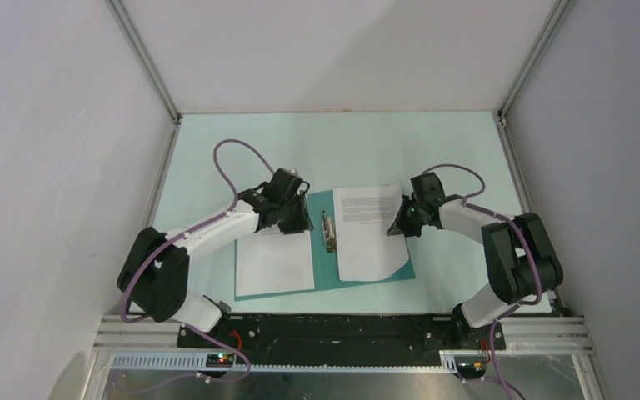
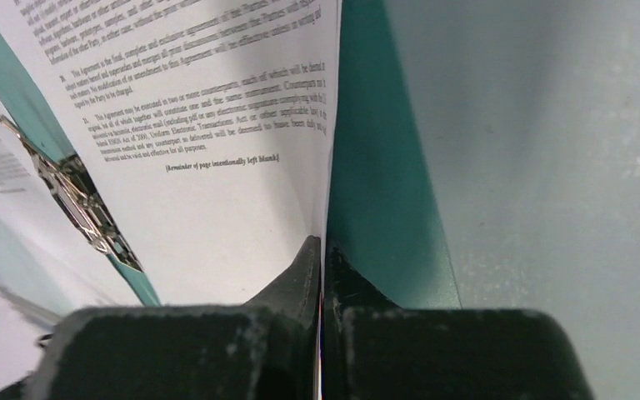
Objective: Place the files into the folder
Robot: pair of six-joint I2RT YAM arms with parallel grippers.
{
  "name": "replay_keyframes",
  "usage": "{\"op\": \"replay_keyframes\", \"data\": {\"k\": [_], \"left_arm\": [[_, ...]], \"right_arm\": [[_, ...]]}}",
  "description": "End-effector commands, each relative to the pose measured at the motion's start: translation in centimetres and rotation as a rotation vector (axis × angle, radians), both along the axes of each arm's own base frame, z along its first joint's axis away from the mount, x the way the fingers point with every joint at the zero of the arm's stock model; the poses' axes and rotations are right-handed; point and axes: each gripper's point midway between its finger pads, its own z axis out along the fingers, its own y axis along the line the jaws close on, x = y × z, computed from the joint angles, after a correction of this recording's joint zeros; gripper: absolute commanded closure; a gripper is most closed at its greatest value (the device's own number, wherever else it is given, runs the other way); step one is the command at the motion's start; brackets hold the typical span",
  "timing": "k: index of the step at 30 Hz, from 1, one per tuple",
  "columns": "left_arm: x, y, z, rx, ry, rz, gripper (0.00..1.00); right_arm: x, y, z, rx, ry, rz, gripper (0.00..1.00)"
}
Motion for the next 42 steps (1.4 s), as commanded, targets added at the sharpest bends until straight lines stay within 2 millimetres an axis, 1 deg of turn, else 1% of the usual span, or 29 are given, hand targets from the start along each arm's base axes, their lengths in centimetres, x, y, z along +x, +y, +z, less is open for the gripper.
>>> {"op": "replay_keyframes", "data": {"k": [1,4,7,9,10,12,14,15,16,17,18,19,20,21,22,24,25,26,27,28,29,30,31,35,37,38,39,41,42], "left_arm": [[1.4,0.0,0.0,0.03,-0.027,-0.01,0.68],[1.5,-0.1,-0.4,0.038,-0.018,-0.013,0.75],[1.4,0.0,-1.2,0.051,-0.002,-0.017,0.82],[1.2,-0.3,-1.4,0.047,0.009,-0.029,0.85],[1.3,-0.5,-1.4,0.043,0.01,-0.033,0.85],[1.2,-1.3,-0.6,0.014,0.005,-0.063,0.8],[1.1,-2.6,0.7,-0.029,-0.01,-0.108,0.6],[1.1,-3.3,1.5,-0.062,-0.014,-0.125,0.54],[1.1,-3.6,2.1,-0.081,-0.022,-0.133,0.42],[1.2,-4.2,2.9,-0.115,-0.026,-0.143,0.37],[1.3,-4.5,3.6,-0.145,-0.03,-0.143,0.29],[1.4,-5.1,4.3,-0.199,-0.028,-0.159,0.26],[1.9,-5.7,5.3,-0.252,-0.052,-0.16,0.21],[1.6,-6.1,6.0,-0.313,-0.042,-0.185,0.19],[1.7,-7.0,7.2,-0.387,-0.053,-0.211,0.14],[1.9,-7.6,8.4,-0.458,-0.071,-0.24,0.07],[1.8,-7.7,8.6,-0.478,-0.07,-0.247,0.06],[2.1,-8.0,9.5,-0.533,-0.08,-0.253,0.03],[1.9,-7.9,9.2,-0.561,-0.064,-0.247,0.02],[2.5,-8.3,10.8,-0.65,-0.082,-0.241,0.01],[2.2,-8.1,10.1,-0.683,-0.054,-0.231,0.01],[2.5,-8.2,11.4,-0.758,-0.065,-0.233,0.0],[2.4,-8.1,11.2,-0.778,-0.056,-0.23,0.0],[2.4,-8.0,13.3,-0.847,-0.092,-0.247,0.0],[2.4,-7.8,14.4,-0.879,-0.109,-0.251,0.0],[2.5,-7.7,15.1,-0.911,-0.117,-0.248,0.0],[2.4,-7.7,16.5,-0.956,-0.138,-0.256,0.0],[2.3,-7.6,18.2,-1.018,-0.153,-0.26,0.0],[2.2,-7.5,18.6,-1.033,-0.156,-0.262,0.0]], "right_arm": [[1.5,-1.0,2.0,-0.176,-0.144,0.087,1.0],[1.3,0.2,2.4,-0.178,-0.178,0.133,1.0],[1.1,0.4,2.6,-0.211,-0.195,0.143,1.0],[1.1,0.5,3.1,-0.209,-0.21,0.138,1.0],[1.3,0.5,3.8,-0.192,-0.224,0.124,1.0],[1.4,0.6,5.5,-0.117,-0.232,0.099,1.0],[1.7,1.0,8.2,-0.026,-0.281,0.095,1.0],[1.8,1.1,10.0,0.01,-0.32,0.096,1.0],[1.9,1.3,11.1,0.029,-0.341,0.101,1.0],[1.8,1.5,12.6,0.068,-0.365,0.113,1.0],[1.8,1.6,13.4,0.095,-0.375,0.114,1.0],[1.5,1.7,14.6,0.148,-0.384,0.126,1.0],[1.6,1.9,15.3,0.186,-0.388,0.12,1.0],[1.3,1.9,16.3,0.239,-0.393,0.13,1.0],[1.5,1.8,17.1,0.272,-0.4,0.112,1.0],[0.9,2.3,19.3,0.368,-0.413,0.128,1.0],[0.9,2.5,20.0,0.402,-0.405,0.113,1.0],[0.8,2.6,21.2,0.44,-0.423,0.122,1.0],[0.8,2.7,22.1,0.472,-0.419,0.106,1.0],[0.8,2.7,23.4,0.502,-0.447,0.116,1.0],[0.9,2.9,24.5,0.533,-0.458,0.11,1.0],[0.7,3.1,25.7,0.563,-0.475,0.127,1.0],[0.7,3.4,26.8,0.598,-0.485,0.128,1.0],[0.7,4.4,30.9,0.72,-0.525,0.175,1.0],[0.6,4.8,32.2,0.758,-0.533,0.192,1.0],[0.6,5.0,32.4,0.766,-0.53,0.195,1.0],[0.6,5.2,33.0,0.781,-0.537,0.2,1.0],[0.8,5.7,33.7,0.806,-0.54,0.21,1.0],[0.8,5.8,33.9,0.821,-0.532,0.207,1.0]]}}
